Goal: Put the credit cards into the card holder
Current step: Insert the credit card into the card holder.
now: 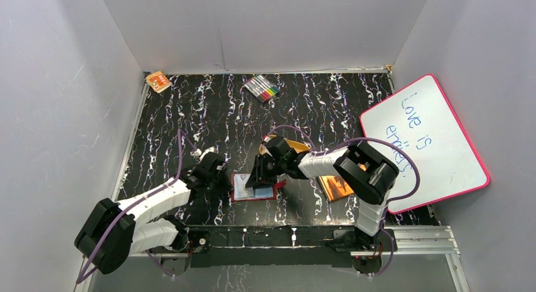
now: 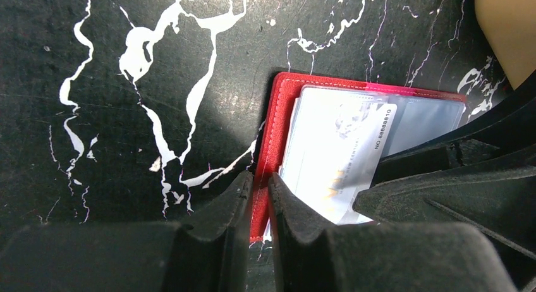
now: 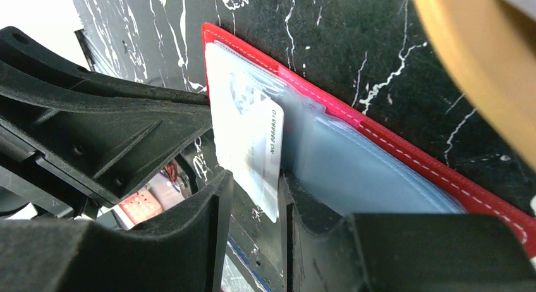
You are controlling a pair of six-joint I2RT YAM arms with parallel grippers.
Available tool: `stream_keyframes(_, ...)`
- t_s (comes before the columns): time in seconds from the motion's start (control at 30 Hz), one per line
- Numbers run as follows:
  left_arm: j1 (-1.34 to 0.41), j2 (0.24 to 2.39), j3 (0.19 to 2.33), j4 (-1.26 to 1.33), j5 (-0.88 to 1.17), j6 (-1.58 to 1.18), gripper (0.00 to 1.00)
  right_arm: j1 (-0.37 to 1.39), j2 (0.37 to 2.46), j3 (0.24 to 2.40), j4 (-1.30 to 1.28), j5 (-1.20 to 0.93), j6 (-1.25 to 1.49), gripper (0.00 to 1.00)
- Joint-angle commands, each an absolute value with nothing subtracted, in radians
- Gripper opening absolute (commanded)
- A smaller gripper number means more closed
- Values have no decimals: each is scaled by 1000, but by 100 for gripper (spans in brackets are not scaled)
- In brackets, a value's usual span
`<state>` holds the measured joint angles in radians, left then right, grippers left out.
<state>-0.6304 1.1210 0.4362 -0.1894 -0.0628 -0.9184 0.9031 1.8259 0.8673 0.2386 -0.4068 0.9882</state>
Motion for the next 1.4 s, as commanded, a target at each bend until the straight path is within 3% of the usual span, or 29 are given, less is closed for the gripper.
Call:
stream_keyframes(0.0, -631, 1127, 392, -249, -39, -918, 14, 920, 1831, 928, 208, -386, 972, 41)
stream_keyframes(0.47, -632, 1098, 406, -278, -64, -915, 17, 950, 1831, 1037, 2, -317, 876, 47)
stream_keyframes(0.83, -632, 1041, 424, -339, -110, -920, 34, 950, 1772, 1124, -160, -230, 806, 55)
stream_keyframes(0.97, -632, 1033, 437, -354, -114, -921, 36, 950, 1746, 1140, -194, -193, 786, 55)
stream_keyframes(1.07, -632, 1027, 438, -356, -119, -920, 36, 951, 1735, 1144, -218, -172, 767, 51)
stream_keyframes(1.37, -632, 1048, 427, -339, -106, -927, 34, 952, 1786, 1126, -198, -219, 772, 27)
